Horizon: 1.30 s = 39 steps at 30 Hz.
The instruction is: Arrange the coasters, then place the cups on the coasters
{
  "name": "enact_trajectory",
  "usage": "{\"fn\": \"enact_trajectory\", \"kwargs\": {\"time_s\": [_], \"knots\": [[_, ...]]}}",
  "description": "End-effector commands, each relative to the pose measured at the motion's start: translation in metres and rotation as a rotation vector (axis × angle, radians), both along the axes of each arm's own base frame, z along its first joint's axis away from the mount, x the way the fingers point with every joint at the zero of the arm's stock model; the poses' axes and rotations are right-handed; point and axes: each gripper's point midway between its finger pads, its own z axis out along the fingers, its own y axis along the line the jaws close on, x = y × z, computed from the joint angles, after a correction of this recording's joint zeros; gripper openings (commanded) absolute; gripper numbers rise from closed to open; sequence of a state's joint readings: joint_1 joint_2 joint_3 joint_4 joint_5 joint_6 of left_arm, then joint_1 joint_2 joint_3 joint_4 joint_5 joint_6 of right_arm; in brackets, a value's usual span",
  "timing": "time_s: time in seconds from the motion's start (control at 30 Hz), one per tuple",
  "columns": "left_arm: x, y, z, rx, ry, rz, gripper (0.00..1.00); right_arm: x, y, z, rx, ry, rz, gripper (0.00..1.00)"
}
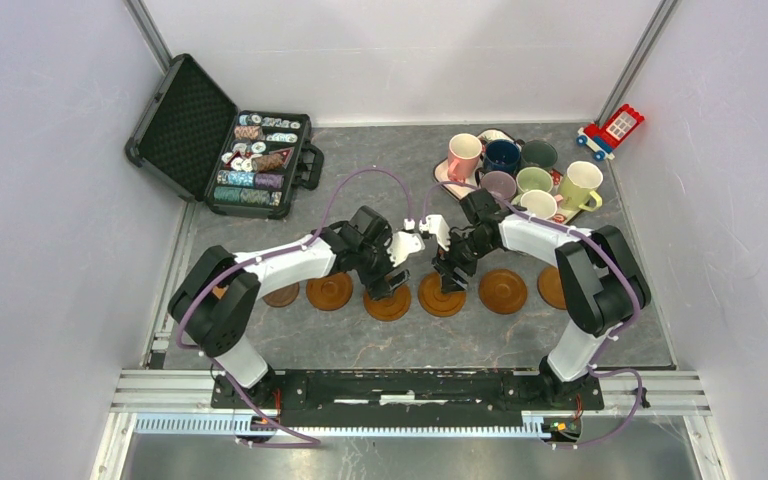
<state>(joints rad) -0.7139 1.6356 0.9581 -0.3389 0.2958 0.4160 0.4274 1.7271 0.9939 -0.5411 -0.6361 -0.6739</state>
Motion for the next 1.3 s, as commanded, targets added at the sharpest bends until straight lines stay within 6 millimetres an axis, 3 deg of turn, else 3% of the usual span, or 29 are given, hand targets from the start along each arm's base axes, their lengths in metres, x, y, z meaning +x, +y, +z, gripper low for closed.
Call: {"fn": "enact_trajectory", "kwargs": {"time_s": [0.0, 0.63, 1.27], "knots": [[0.01, -0.004, 0.004, 0.026, -0.111, -0.1, 0.85, 0.014, 0.005, 0.018, 0.027, -0.038, -0.025, 0.77], [0.018, -0.001, -0.012, 0.113, -0.148, -0.166, 0.79, 0.019, -0.003, 0.016, 0.011, -0.04, -0.039, 0.79], [0.029, 0.0, -0.011, 0.12, -0.182, -0.112, 0.65, 0.018, -0.006, 0.016, 0.009, -0.036, -0.037, 0.79]]}}
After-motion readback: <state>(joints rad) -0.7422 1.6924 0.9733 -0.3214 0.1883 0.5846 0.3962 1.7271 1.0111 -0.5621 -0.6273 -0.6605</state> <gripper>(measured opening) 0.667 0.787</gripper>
